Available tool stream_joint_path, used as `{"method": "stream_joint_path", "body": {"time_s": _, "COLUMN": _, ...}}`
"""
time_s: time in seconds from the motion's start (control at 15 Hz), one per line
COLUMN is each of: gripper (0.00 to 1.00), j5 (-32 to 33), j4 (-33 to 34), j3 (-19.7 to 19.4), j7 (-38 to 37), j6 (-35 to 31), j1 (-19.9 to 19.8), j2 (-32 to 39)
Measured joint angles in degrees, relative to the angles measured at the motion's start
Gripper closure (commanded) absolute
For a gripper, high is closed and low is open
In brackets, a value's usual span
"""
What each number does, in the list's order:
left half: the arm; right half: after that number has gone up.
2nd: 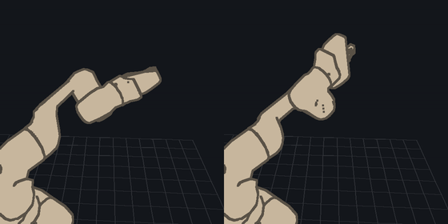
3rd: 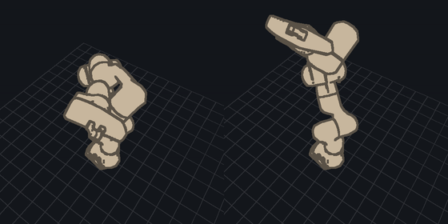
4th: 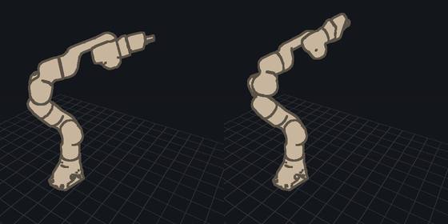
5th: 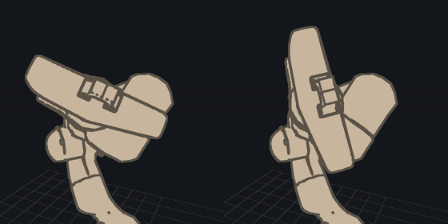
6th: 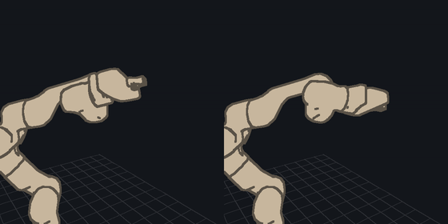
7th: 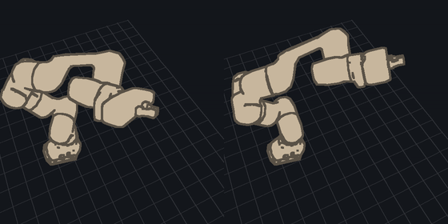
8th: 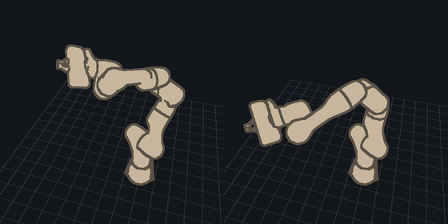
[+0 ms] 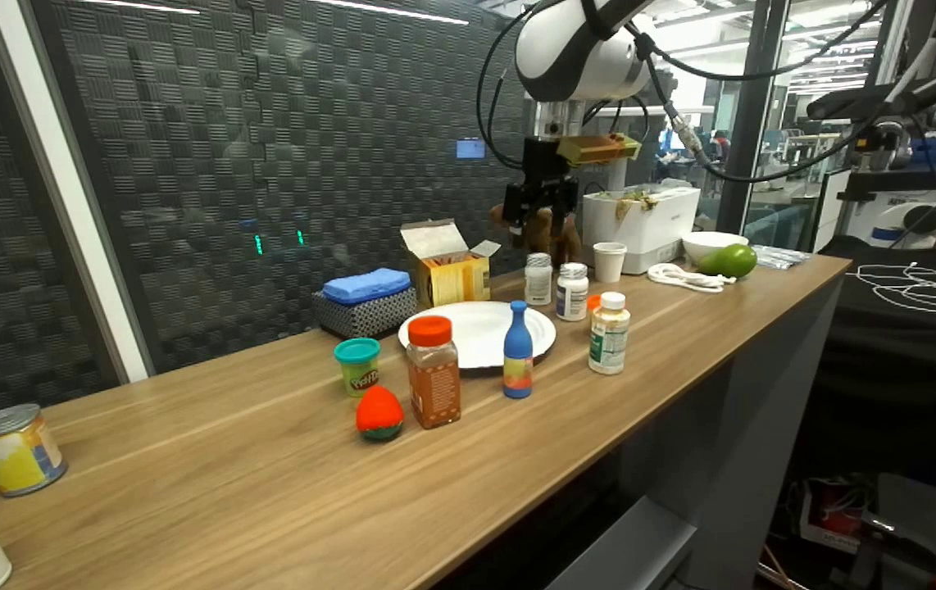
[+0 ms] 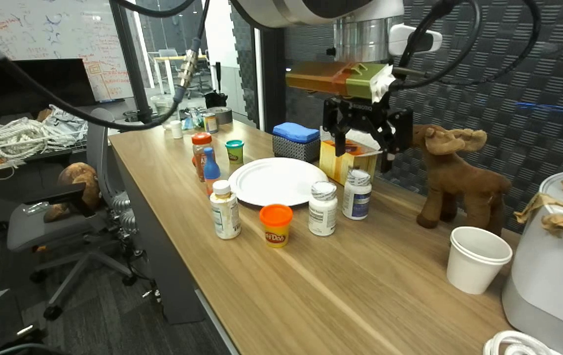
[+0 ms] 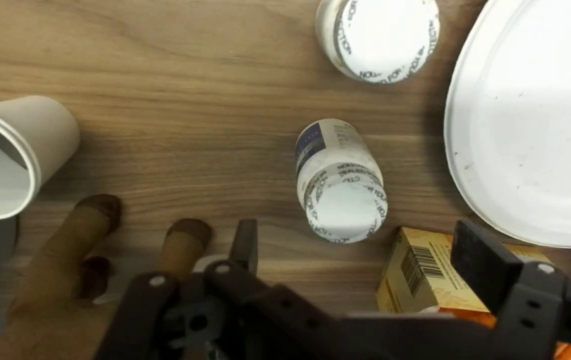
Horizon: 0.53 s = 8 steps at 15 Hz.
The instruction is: Put the bottles and orange plushie surrounding the white plate on the white plate
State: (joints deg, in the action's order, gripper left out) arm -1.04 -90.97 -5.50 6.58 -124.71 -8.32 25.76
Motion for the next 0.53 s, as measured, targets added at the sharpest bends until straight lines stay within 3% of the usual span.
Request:
{"method": "stream_joint_path", "body": {"time_s": 0.13, "gripper": 0.30, "j5": 0.00, "j4": 1.67, "j3": 0.00, "j7": 0.05, "j6": 0.83, "j1": -0.21, "j2": 1.46}}
{"method": "stream_joint_path", "body": {"time_s": 0.53, "gripper": 0.79, "j5": 0.00, "j4": 4.17, "j3": 0.11, "j7": 0.14, "j6": 5.17, "j1": -0.45, "j2": 3.02}}
